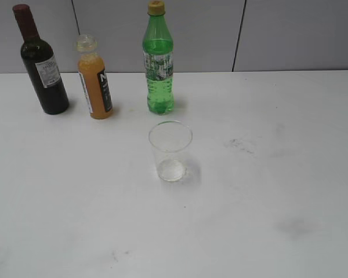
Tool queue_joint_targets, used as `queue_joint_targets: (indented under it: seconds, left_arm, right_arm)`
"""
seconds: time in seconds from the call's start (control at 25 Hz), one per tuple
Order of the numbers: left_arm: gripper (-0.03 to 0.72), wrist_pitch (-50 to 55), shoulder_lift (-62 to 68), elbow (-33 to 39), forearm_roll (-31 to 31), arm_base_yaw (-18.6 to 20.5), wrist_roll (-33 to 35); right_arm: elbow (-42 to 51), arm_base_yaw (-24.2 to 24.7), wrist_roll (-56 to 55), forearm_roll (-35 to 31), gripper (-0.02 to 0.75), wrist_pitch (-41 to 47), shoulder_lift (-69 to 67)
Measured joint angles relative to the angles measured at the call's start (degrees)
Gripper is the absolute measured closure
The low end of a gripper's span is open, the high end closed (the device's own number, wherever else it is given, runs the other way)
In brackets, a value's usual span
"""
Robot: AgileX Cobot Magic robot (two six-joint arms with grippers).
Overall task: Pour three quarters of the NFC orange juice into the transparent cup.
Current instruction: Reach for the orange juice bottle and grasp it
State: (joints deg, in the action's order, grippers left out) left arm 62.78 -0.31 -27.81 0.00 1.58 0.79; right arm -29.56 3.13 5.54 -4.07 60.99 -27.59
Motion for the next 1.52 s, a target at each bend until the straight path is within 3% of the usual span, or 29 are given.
queue_joint_targets:
  seconds: [0.64, 1.52]
  left_arm:
    - [0.104, 0.00, 0.00, 0.00, 0.00, 0.00, 0.00]
    - [0.104, 0.00, 0.00, 0.00, 0.00, 0.00, 0.00]
  right_arm:
    - [0.32, 0.00, -0.05, -0.24, 0.146, -1.30, 20.44]
    - [0.66, -0.67, -0.33, -0.40, 0.147, -1.30, 27.92]
